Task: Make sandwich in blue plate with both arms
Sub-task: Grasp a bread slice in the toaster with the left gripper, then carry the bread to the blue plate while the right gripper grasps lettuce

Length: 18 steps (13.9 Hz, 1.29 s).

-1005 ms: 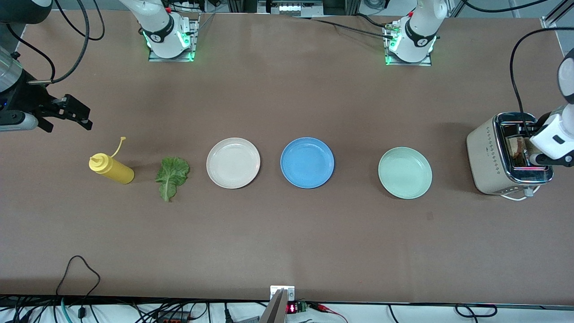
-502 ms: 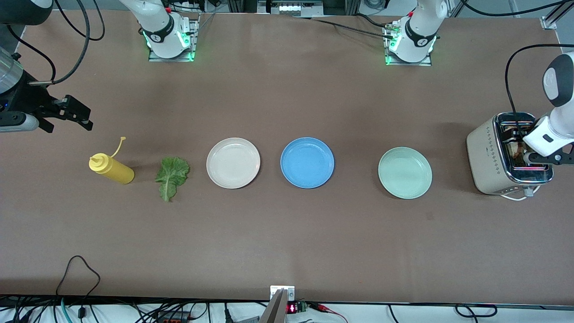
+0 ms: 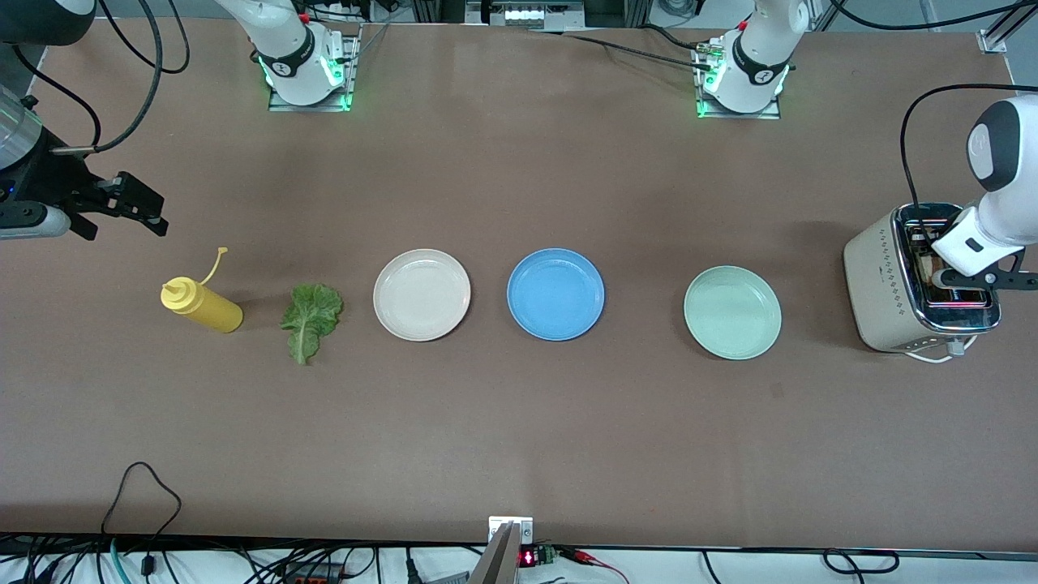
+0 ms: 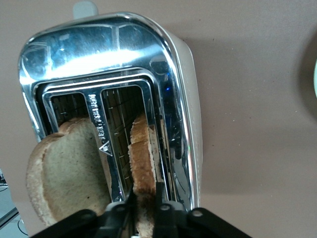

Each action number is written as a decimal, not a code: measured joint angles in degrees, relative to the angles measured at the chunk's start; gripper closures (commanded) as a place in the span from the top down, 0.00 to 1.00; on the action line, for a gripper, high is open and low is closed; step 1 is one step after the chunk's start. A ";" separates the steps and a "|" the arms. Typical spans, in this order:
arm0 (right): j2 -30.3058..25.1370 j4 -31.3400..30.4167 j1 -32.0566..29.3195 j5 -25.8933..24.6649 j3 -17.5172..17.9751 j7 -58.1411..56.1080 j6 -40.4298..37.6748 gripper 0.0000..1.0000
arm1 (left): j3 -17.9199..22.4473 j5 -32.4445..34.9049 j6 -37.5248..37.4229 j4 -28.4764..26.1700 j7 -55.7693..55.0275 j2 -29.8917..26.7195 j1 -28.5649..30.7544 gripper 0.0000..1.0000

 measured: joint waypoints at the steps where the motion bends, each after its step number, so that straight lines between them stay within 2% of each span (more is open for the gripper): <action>1: 0.01 0.00 0.00 0.00 0.00 0.00 0.00 1.00 | -0.05 0.00 0.07 0.01 0.08 -0.42 0.01 0.01; 4: 0.16 -0.01 0.03 0.00 0.01 0.00 -0.03 1.00 | -1.46 0.00 -0.25 0.19 0.37 -3.44 0.02 0.01; 6: 1.04 -0.02 0.11 0.05 0.12 0.00 -0.05 1.00 | -4.20 0.00 -4.92 2.03 0.38 -6.07 0.00 0.01; 9: 4.16 -0.05 0.37 0.16 0.32 0.00 0.03 1.00 | -11.03 -0.03 -17.33 10.64 0.28 -7.85 -0.09 0.01; 11: 7.24 -0.09 0.72 0.35 0.59 0.00 1.65 1.00 | -16.36 -1.00 -21.49 14.96 -0.50 -7.83 -0.28 0.01; 14: 12.38 -0.09 2.62 0.40 0.89 0.00 5.43 1.00 | -22.87 -11.45 -22.26 15.91 -5.54 -6.28 -0.57 0.00; 18: 18.19 -0.03 4.90 0.40 0.93 0.08 6.59 1.00 | -30.08 -26.57 -20.48 16.35 -9.10 1.31 -1.26 0.00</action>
